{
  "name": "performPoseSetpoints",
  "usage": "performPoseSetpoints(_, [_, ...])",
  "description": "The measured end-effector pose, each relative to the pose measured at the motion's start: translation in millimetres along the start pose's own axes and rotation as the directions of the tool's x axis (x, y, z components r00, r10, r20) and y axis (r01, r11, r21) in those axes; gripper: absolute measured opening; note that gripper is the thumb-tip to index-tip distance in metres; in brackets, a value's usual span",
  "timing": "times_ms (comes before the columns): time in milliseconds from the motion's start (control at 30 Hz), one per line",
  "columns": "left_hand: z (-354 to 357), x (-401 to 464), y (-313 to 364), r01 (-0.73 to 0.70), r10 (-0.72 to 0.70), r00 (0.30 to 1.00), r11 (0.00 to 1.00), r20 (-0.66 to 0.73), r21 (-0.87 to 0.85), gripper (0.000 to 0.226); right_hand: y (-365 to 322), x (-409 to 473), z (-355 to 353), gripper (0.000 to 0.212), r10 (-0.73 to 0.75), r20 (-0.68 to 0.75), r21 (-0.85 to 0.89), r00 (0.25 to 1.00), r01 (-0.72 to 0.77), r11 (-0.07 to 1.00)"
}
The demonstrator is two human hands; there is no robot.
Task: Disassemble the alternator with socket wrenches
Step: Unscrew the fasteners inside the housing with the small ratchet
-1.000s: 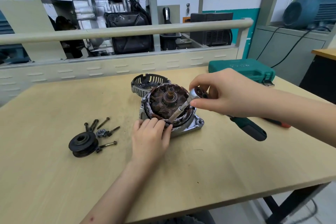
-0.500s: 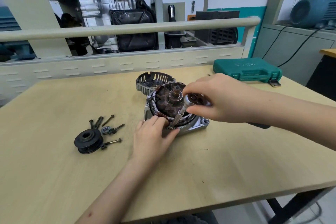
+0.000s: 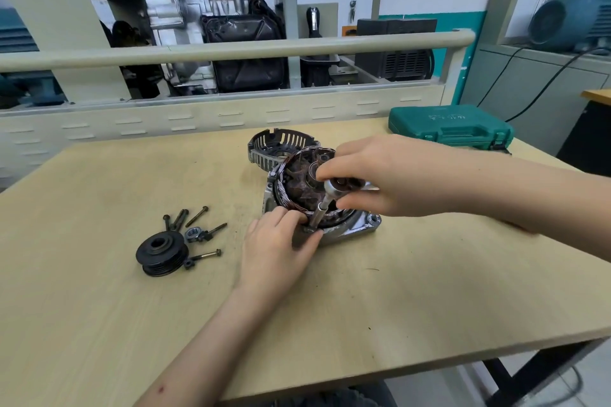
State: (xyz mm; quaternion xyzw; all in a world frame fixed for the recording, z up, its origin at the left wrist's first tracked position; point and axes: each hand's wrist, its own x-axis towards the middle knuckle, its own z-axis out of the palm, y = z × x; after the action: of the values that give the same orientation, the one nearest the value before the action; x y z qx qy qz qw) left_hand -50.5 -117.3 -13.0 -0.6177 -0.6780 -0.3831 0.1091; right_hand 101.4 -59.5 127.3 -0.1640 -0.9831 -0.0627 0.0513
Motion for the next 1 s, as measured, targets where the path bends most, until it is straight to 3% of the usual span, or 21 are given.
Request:
performPoseSetpoints(167, [-15,9,8,-0.159,0.153,0.987,0.968,-0.045,-0.197,0.025,-1,15,-5,0.034,-0.119,0.065,-0.046,0.991,0.122,0.991])
performPoseSetpoints(300, [-23,17,8,-0.082,0.089,0.996,0.926,0.003,-0.368,0.01,0,22,-7,0.038,-0.096,0.059,-0.075,0.994,0.101,0.992])
performPoseSetpoints(467, [-23,21,13,-0.04,0.029,0.999,0.942,-0.039,-0.333,0.009,-4,20,-6,0.042,0.049,0.003,-0.204,0.999,-0.047,0.978])
performPoseSetpoints(567, [-21,23,11,-0.035,0.029,0.999,0.938,-0.021,-0.346,0.006,-11,19,-3,0.047,0.115,-0.048,-0.179,0.992,-0.122,0.976])
performPoseSetpoints(733, [-20,25,11,0.007,0.008,0.999,0.939,0.042,-0.343,0.018,-4,19,-7,0.028,-0.006,0.072,-0.072,0.997,0.011,0.997])
performPoseSetpoints(833, [-15,28,16,0.015,-0.021,1.0,0.957,-0.018,-0.289,0.024,-5,19,-9,0.039,0.085,0.027,-0.204,0.996,-0.078,0.976])
performPoseSetpoints(933, [-15,27,18,-0.006,-0.014,0.998,0.953,-0.064,-0.303,0.02,-2,16,-2,0.04,0.12,-0.003,-0.11,0.993,-0.12,0.987])
performPoseSetpoints(1000, [-18,25,14,-0.043,0.04,0.999,0.934,-0.014,-0.354,0.013,1,14,1,0.034,0.09,0.025,-0.065,0.996,-0.088,0.994])
